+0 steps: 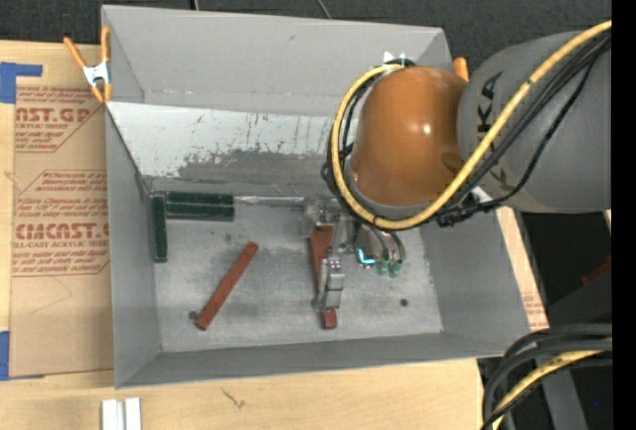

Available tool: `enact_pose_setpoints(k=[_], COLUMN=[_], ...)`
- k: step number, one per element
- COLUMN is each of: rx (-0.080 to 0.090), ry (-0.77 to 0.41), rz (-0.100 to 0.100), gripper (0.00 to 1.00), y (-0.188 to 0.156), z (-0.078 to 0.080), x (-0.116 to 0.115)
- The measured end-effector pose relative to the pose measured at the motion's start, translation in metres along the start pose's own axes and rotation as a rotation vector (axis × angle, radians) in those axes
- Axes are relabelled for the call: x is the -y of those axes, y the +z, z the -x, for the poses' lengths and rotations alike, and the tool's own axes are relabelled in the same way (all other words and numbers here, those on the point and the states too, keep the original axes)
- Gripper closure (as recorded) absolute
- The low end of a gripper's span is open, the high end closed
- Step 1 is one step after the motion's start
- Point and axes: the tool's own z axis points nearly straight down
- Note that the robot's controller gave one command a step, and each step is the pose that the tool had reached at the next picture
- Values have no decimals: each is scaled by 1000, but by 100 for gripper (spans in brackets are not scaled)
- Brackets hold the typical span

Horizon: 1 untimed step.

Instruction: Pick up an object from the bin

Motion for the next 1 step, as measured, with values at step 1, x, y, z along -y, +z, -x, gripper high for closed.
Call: enact_pose_setpoints(k=[1], rx=[8], ry=[1], rz=[1], gripper=[0], y=[-3], z=[2], x=[0])
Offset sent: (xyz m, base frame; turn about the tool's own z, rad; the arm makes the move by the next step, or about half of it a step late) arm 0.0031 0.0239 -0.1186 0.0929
